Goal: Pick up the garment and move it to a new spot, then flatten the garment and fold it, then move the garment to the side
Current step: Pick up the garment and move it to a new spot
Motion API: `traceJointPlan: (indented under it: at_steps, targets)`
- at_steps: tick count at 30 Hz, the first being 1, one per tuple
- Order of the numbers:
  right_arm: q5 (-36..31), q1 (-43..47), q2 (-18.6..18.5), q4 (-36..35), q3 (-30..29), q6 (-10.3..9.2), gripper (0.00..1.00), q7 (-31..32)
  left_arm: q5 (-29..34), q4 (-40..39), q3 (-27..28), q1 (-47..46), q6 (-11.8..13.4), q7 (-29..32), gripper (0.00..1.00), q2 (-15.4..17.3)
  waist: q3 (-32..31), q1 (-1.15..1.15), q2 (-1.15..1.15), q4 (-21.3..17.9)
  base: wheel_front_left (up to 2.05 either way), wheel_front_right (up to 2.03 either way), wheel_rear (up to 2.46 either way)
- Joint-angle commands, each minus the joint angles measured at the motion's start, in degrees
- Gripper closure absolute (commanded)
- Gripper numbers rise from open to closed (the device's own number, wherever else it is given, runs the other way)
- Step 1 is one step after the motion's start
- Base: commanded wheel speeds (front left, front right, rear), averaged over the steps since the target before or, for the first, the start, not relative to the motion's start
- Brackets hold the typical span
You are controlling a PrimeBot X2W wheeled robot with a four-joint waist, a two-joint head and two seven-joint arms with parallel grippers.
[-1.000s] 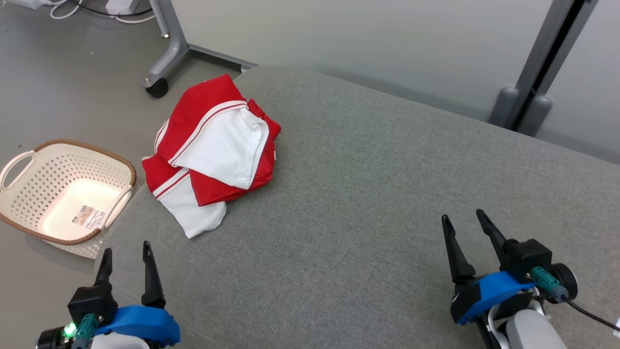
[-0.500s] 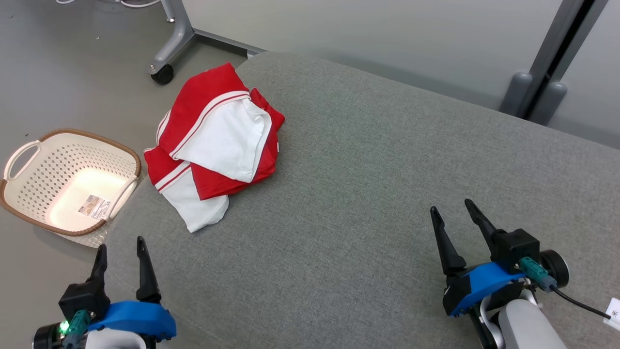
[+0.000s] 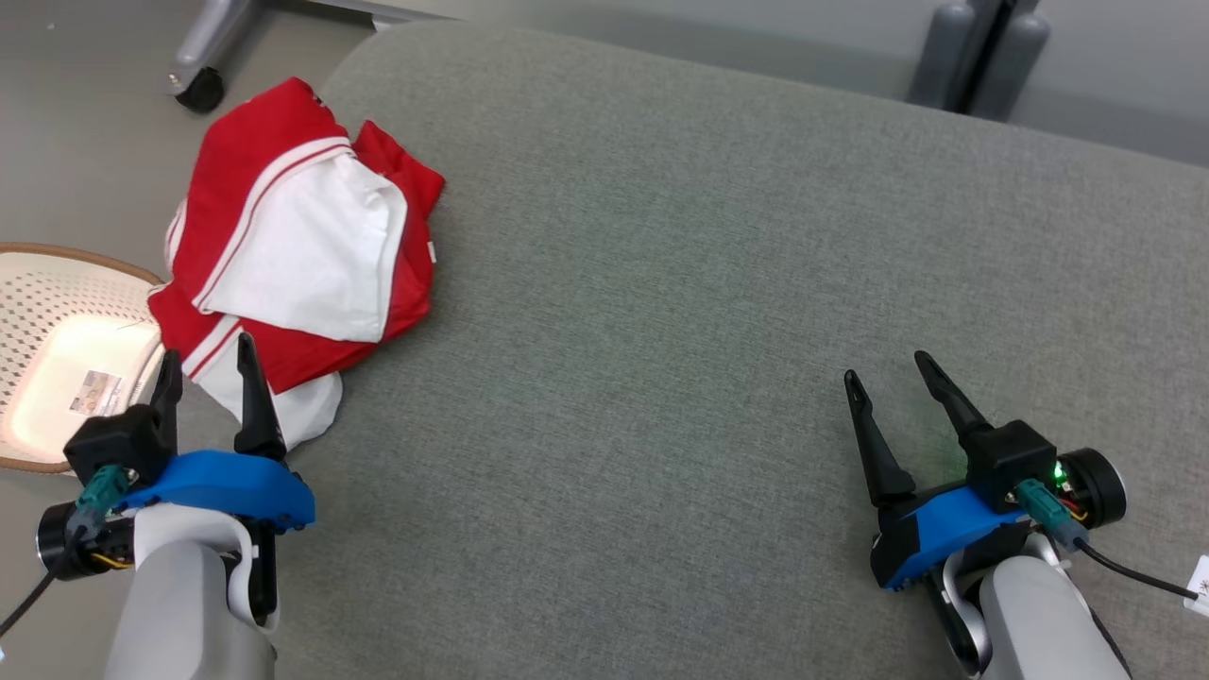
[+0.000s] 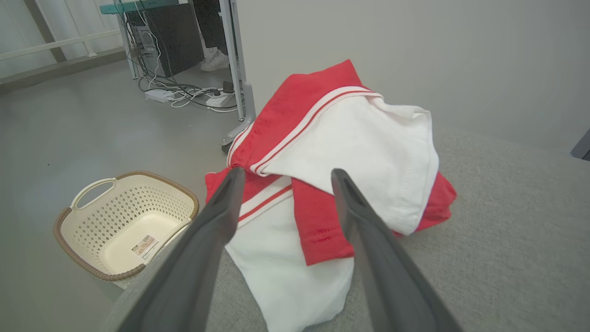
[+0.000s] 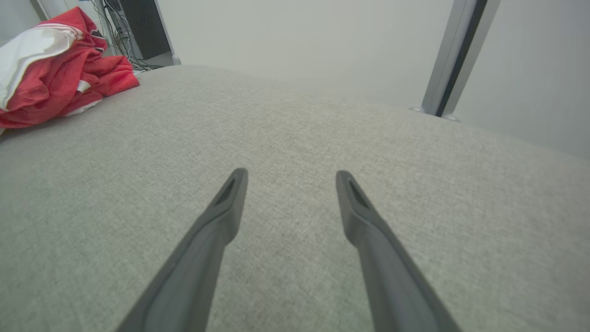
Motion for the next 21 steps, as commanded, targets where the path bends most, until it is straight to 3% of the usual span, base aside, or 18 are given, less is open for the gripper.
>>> traceJointPlan:
  at_steps: [1, 10, 20, 21]
  targets:
    - [-0.5, -1.1, -0.6, -0.3, 0.2, -0.02, 0.0, -0.2, -0.5, 1.9, 0.6, -2.1, -0.4, -0.2, 0.0, 0.5, 0.9, -0.01, -0.01, -0.8, 0.0, 0.0, 0.0]
    - [-0.8, -2.7, -1.8, -0.9, 0.2, -0.02, 0.0, -0.2, -3.0, 12.7, 3.6, -9.4, -0.7, -0.2, 0.0, 1.3, 4.7, -0.01, -0.01, -4.0, 0.0, 0.0, 0.0]
    - [-0.8, -4.2, -1.8, -0.9, 0.8, -0.02, 0.0, -0.1, -3.9, 16.9, 6.1, -14.3, -0.8, -0.2, 0.0, 1.7, 6.8, -0.01, -0.01, -5.7, 0.0, 0.0, 0.0]
    - [-0.7, -4.4, -1.8, -1.0, 0.8, -0.02, 0.0, -0.1, -4.0, 17.2, 6.3, -14.7, -0.8, -0.2, 0.08, 1.9, 7.0, -0.01, -0.01, -6.0, 0.0, 0.0, 0.0]
